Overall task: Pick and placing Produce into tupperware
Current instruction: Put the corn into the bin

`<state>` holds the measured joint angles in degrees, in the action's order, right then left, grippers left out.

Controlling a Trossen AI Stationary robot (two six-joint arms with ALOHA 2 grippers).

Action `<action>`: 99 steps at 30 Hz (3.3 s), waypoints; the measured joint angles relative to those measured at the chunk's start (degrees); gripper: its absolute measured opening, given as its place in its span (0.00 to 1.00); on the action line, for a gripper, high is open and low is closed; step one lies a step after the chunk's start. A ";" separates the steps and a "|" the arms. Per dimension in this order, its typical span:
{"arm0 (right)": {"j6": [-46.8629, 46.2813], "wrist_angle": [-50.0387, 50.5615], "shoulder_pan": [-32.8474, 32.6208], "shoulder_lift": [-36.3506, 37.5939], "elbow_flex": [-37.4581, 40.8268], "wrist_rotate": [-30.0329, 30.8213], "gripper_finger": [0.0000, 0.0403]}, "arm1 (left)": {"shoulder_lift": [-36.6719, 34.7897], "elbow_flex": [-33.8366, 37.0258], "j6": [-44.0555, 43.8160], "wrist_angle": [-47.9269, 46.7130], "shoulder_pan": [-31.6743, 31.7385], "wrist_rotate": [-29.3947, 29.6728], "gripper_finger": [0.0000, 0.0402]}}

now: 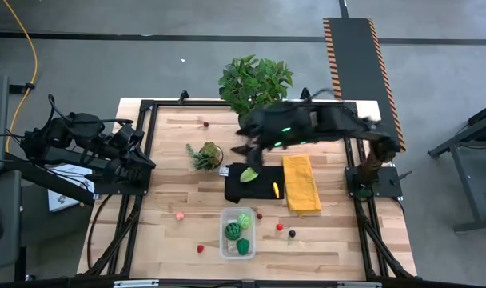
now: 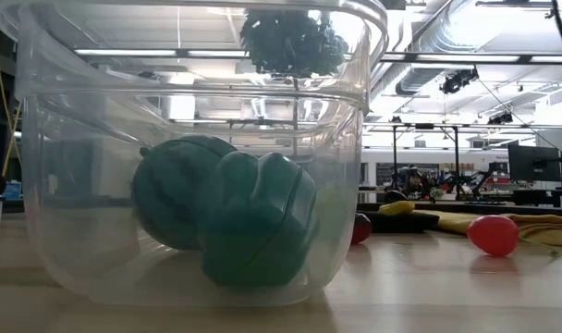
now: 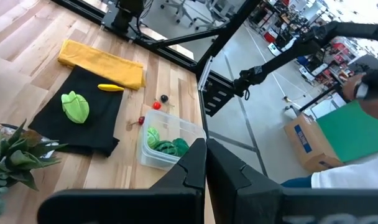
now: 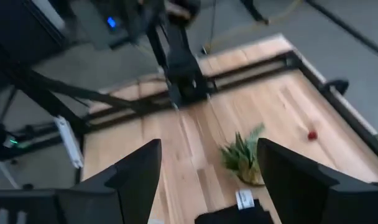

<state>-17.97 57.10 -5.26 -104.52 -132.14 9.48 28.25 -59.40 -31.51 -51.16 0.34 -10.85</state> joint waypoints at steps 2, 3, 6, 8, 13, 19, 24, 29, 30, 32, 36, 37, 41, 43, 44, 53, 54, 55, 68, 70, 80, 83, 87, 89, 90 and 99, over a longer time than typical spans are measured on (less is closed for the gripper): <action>0.85 -0.41 -0.05 2.96 -0.02 1.48 0.63 | -0.02 0.00 0.00 -0.01 0.00 0.66 0.00; 1.50 -0.12 -0.43 4.44 -0.03 2.97 0.63 | 0.00 0.00 0.01 0.01 0.00 1.03 0.00; 2.17 1.71 -1.77 7.94 -0.09 8.60 0.63 | 0.00 0.00 0.00 0.03 0.00 1.46 0.00; 1.89 1.97 -2.81 10.12 1.99 10.87 0.63 | -0.01 0.00 0.00 0.18 0.01 1.47 0.00; -1.46 -5.54 -4.14 18.47 19.91 12.39 0.63 | 0.00 0.00 -0.22 0.14 0.02 2.66 0.00; -5.81 -28.97 -4.26 32.53 47.78 11.54 0.63 | 0.00 0.00 -0.42 0.39 0.02 3.03 0.00; -15.57 -32.02 -4.24 41.54 64.16 11.08 0.63 | 0.00 0.00 -2.39 0.38 0.02 4.99 0.00; -28.38 -30.19 -4.13 47.01 77.19 9.54 0.63 | 0.00 0.00 -4.49 0.31 0.02 8.09 0.00; -30.78 -30.38 -4.13 47.51 79.16 8.45 0.63 | 0.00 0.00 -4.92 0.29 0.02 8.80 0.00; -34.55 -30.26 -4.13 47.66 82.25 5.49 0.63 | 0.00 0.00 -5.56 0.29 0.02 10.14 0.00; -37.44 -28.48 -4.13 45.34 84.67 0.31 0.63 | 0.00 0.00 -6.88 0.13 0.02 12.89 0.00; -38.11 -27.10 -4.13 44.46 84.59 0.25 0.63 | 0.05 0.00 -7.31 0.09 0.02 13.53 0.00; -38.76 -20.89 -4.11 39.31 82.22 -0.30 0.63 | 0.13 0.00 -7.81 -0.04 0.02 15.15 0.00; -38.32 -17.45 -4.11 35.81 80.23 -1.26 0.63 | 0.13 -0.01 -7.84 -0.02 0.02 15.86 0.00; -37.54 -16.39 -4.11 33.95 79.32 -1.68 0.63 | 0.13 0.00 -7.87 -0.04 0.02 16.21 0.00; -40.77 -14.90 -4.13 23.87 73.63 -1.18 0.63 | 0.13 0.00 -7.89 -0.04 0.02 16.52 0.00; -41.73 -14.97 -4.13 23.19 73.15 -1.10 0.63 | 0.13 0.00 -7.87 -0.04 0.02 16.52 0.00; -42.48 -14.91 -4.15 22.42 72.73 -1.08 0.63 | 0.13 0.00 -7.85 -0.04 0.02 16.52 0.00; -48.80 -11.20 -4.15 12.28 66.57 -1.16 0.62 | 0.13 0.00 -7.78 -0.86 0.02 16.50 0.00; -49.39 -10.91 -4.15 10.88 65.96 -1.85 0.60 | 0.13 0.00 -7.78 -1.56 0.01 16.50 0.00; -54.61 -9.54 -4.15 6.42 64.30 -4.32 0.48 | 0.13 0.00 -7.78 -3.51 0.00 16.48 0.00; -55.87 -9.37 -4.17 6.20 64.30 -5.08 0.47 | 0.13 0.00 -7.67 -3.53 0.01 16.48 0.00; -56.75 -9.52 -4.17 6.22 64.28 -5.20 0.47 | 0.13 0.00 -6.47 -4.09 0.02 16.46 0.00; -56.85 -9.53 -4.17 6.22 64.28 -5.56 0.47 | 0.13 -0.02 -6.40 -4.96 0.01 16.44 0.00; -56.98 -9.54 -4.17 6.22 64.28 -5.55 0.47 | 0.13 -0.01 -6.40 -5.31 0.01 16.44 0.00; -59.20 -11.06 -4.17 6.22 64.28 -5.42 0.47 | 0.13 0.00 -6.19 -6.65 0.00 16.44 0.00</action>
<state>-77.17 46.03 -9.43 -98.30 -67.85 4.05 28.38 -59.40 -37.69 -57.81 0.34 5.58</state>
